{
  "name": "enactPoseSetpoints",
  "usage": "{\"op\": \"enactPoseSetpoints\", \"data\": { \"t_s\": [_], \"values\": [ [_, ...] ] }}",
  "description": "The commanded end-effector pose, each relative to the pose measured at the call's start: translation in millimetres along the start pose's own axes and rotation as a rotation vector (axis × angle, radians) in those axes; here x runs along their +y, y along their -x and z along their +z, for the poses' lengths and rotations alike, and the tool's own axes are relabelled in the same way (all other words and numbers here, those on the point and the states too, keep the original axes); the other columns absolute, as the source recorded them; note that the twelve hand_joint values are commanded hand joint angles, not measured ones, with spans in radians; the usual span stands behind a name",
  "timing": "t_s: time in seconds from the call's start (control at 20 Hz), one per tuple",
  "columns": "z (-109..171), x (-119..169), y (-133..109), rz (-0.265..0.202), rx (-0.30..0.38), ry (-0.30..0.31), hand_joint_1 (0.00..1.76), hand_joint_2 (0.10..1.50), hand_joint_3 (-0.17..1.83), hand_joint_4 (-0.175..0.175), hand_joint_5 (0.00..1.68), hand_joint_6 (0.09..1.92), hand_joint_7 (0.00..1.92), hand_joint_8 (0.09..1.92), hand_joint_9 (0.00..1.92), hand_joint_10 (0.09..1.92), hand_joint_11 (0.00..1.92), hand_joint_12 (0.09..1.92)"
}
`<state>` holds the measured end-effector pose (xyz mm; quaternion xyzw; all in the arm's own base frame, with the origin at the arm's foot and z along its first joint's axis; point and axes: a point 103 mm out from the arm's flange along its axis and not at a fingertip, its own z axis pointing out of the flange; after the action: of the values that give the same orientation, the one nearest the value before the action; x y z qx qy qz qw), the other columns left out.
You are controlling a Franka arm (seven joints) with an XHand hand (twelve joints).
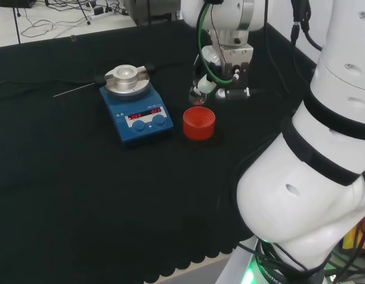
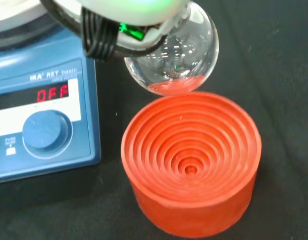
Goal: Place the round-bottom flask on the heater.
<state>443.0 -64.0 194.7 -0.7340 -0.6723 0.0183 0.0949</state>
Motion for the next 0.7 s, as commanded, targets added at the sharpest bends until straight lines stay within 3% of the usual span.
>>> {"op": "enactPoseSetpoints", "data": {
  "t_s": [0.05,0.7],
  "values": [
    [-58,18,-36,-0.005,-0.093,-0.049,1.1,0.71,0.62,0.175,1.18,0.82,0.49,0.71,0.66,0.61,0.38,1.34],
    [-97,83,-86,-0.085,-0.116,-0.022,1.1,0.72,0.62,0.175,1.17,0.83,0.49,0.72,0.68,0.61,0.4,1.34]
  ]
}}
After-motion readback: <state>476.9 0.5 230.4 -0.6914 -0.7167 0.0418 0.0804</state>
